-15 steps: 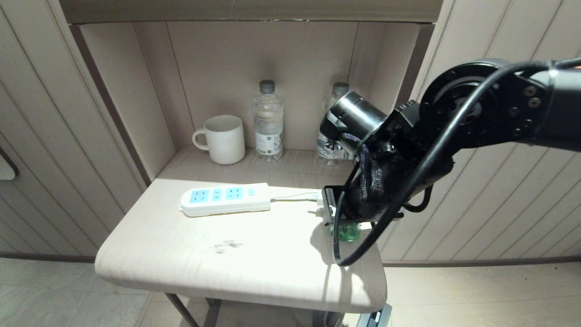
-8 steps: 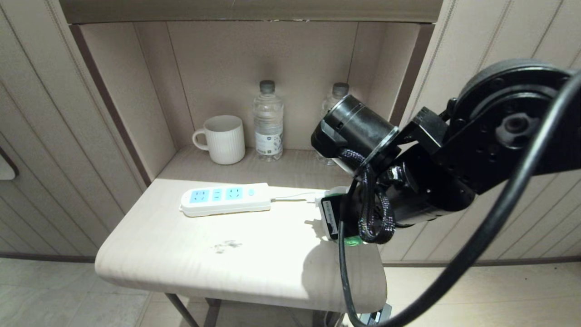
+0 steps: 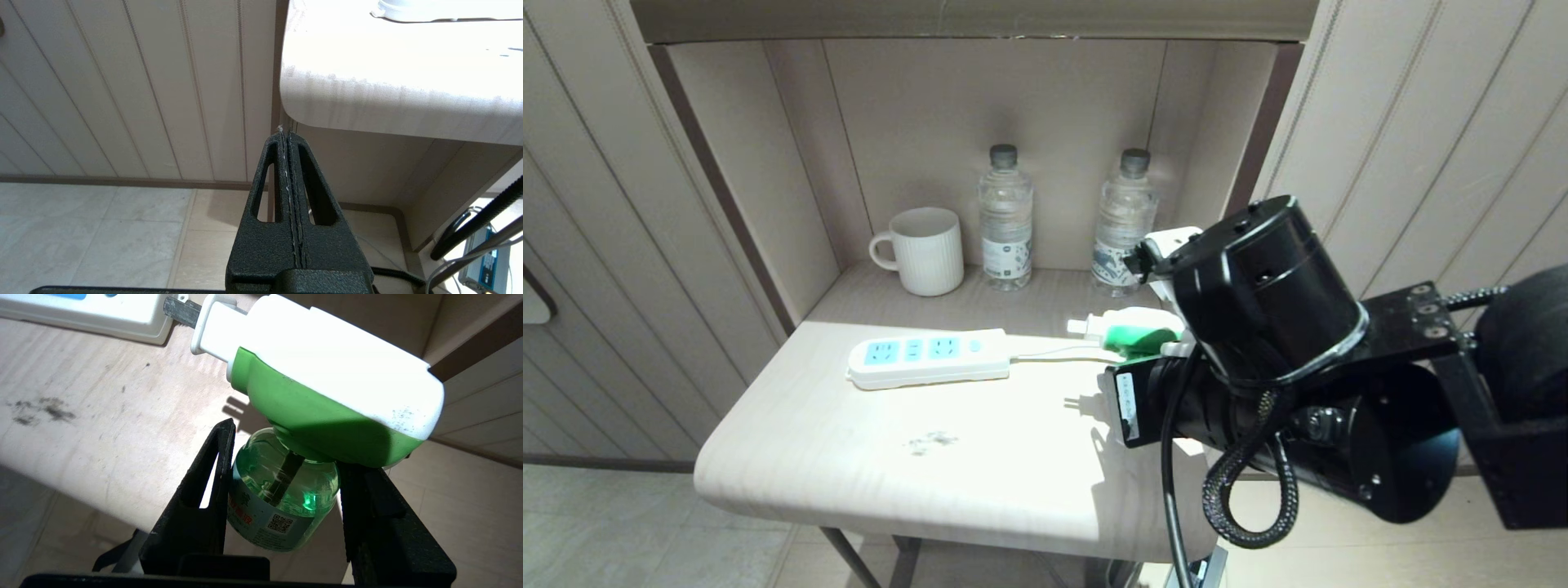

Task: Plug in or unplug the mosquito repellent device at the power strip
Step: Pick up the mosquito repellent liquid

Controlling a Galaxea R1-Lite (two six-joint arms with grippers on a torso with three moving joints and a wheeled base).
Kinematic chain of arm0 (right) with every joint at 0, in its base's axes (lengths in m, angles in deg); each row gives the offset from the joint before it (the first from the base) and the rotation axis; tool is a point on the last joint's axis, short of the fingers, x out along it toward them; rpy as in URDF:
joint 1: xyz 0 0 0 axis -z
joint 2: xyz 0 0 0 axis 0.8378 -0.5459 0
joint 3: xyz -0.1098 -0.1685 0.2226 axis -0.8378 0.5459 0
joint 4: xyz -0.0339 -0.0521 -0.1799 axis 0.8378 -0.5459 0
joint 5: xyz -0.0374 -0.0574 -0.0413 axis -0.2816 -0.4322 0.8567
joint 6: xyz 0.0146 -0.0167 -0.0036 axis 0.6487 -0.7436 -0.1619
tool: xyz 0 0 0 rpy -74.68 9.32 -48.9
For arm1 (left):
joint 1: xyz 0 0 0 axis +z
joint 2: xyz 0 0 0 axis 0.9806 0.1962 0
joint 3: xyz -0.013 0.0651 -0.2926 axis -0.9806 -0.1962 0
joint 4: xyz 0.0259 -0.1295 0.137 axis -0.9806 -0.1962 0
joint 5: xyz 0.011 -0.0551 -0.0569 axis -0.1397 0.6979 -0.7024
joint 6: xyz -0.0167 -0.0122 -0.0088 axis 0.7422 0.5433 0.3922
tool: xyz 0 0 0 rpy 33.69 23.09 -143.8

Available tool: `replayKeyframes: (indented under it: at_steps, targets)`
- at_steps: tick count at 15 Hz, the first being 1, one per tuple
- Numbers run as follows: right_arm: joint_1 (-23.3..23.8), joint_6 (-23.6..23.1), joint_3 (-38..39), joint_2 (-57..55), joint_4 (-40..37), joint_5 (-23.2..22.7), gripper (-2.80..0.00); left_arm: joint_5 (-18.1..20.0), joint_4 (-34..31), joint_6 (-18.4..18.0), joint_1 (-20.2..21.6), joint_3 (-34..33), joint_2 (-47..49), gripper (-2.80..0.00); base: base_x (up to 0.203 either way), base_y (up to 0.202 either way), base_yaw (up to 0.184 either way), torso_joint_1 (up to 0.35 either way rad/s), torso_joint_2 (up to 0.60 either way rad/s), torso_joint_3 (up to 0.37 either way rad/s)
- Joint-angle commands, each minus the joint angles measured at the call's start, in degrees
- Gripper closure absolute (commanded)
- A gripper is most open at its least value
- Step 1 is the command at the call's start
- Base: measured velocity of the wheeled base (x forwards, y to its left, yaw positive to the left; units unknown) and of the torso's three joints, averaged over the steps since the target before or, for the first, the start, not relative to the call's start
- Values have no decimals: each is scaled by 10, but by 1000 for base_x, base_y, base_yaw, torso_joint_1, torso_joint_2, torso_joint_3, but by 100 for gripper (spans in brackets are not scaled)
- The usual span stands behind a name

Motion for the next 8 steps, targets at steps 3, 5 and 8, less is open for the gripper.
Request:
replayKeyframes:
  at_steps: [3, 5, 8]
  targets:
    - [-1, -75, 145, 40, 235, 49, 0, 0, 0, 0, 0, 0, 1, 0, 0, 0, 0, 0, 0, 0]
    - [1, -154, 227, 42, 406, 55, 0, 0, 0, 0, 0, 0, 1, 0, 0, 0, 0, 0, 0, 0]
    - [2, -244, 319, 21, 634, 67, 0, 0, 0, 0, 0, 0, 1, 0, 0, 0, 0, 0, 0, 0]
